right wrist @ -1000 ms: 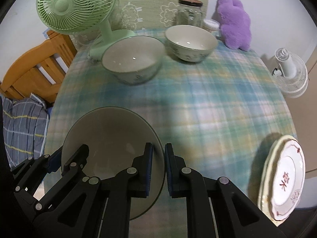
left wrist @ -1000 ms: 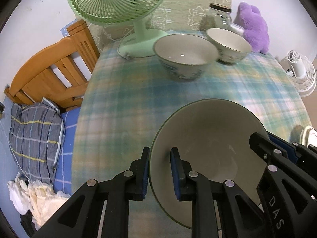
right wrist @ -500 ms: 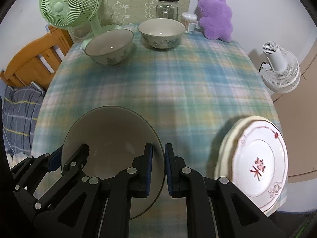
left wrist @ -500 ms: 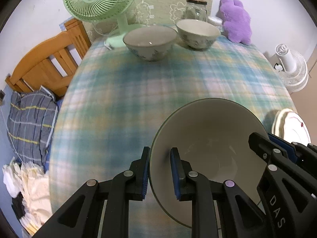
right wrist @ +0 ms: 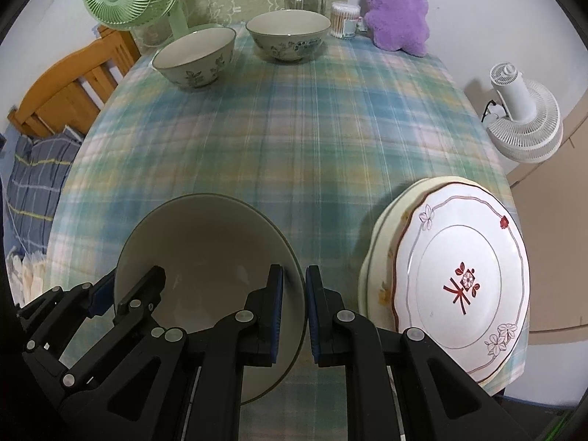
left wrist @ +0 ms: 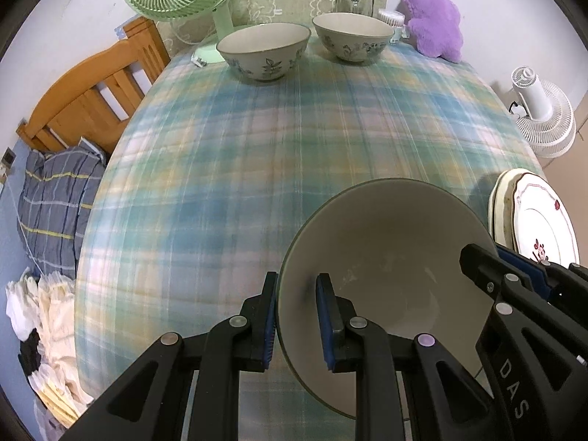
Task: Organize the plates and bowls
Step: 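Lift the large bowl with both grippers and carry it toward the plate stack, then lower the large bowl beside the plate stack and open both grippers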
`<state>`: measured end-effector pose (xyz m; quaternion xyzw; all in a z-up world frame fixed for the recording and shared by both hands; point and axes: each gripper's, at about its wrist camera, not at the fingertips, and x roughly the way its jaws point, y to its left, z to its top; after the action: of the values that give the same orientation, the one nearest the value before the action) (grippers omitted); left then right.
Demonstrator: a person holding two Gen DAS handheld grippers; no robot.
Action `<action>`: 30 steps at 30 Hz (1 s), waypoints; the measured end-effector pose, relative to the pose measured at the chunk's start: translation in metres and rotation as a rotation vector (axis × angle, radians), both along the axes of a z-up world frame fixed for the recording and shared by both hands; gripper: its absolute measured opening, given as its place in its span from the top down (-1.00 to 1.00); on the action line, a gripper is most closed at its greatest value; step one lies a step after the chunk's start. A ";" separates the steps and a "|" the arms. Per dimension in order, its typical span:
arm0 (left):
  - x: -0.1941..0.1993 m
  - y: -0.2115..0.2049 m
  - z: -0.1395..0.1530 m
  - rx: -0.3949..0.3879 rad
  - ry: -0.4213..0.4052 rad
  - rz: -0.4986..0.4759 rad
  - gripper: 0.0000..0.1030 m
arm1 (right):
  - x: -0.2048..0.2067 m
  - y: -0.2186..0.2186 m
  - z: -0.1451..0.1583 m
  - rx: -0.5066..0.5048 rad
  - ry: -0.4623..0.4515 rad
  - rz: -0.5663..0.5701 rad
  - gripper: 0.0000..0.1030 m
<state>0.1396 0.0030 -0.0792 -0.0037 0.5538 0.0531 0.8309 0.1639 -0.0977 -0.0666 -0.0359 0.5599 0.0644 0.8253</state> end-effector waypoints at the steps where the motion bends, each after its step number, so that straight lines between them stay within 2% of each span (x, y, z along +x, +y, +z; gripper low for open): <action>1: -0.001 -0.001 -0.001 0.000 0.002 0.002 0.66 | -0.001 -0.002 -0.001 0.001 0.003 0.002 0.70; 5: -0.003 -0.007 -0.001 0.028 -0.013 0.001 0.66 | -0.002 -0.006 -0.006 0.004 0.008 0.008 0.70; 12: -0.002 -0.007 -0.002 0.026 -0.010 0.006 0.63 | 0.000 -0.007 -0.008 -0.002 0.011 0.016 0.70; 15: -0.003 -0.008 -0.002 0.002 -0.002 -0.001 0.33 | 0.000 -0.008 -0.009 0.008 0.012 0.016 0.69; 16: -0.003 -0.008 -0.003 -0.009 0.005 0.002 0.29 | 0.000 -0.009 -0.009 0.014 0.012 0.015 0.69; 21: -0.005 -0.012 -0.001 0.010 0.020 0.014 -0.07 | 0.002 -0.010 -0.011 0.026 0.024 0.050 0.64; 22: -0.005 -0.012 0.001 0.008 0.019 0.016 -0.08 | 0.003 -0.011 -0.012 0.028 0.028 0.053 0.51; 23: -0.006 -0.012 0.002 0.001 0.015 0.018 -0.18 | 0.003 -0.012 -0.011 0.028 0.026 0.054 0.41; 25: -0.007 -0.011 0.007 -0.015 0.008 0.027 -0.43 | 0.002 -0.014 -0.008 0.033 0.011 0.052 -0.16; 26: -0.008 -0.011 0.010 -0.024 -0.002 0.026 -0.54 | 0.001 -0.016 -0.005 0.042 0.001 0.049 -0.25; 30: -0.011 -0.013 0.025 -0.021 -0.046 0.028 -0.63 | -0.001 -0.020 0.009 0.057 -0.042 0.056 -0.28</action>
<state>0.1286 -0.0101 -0.0547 -0.0213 0.5351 0.0590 0.8425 0.1630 -0.1175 -0.0580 -0.0295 0.5390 0.1027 0.8355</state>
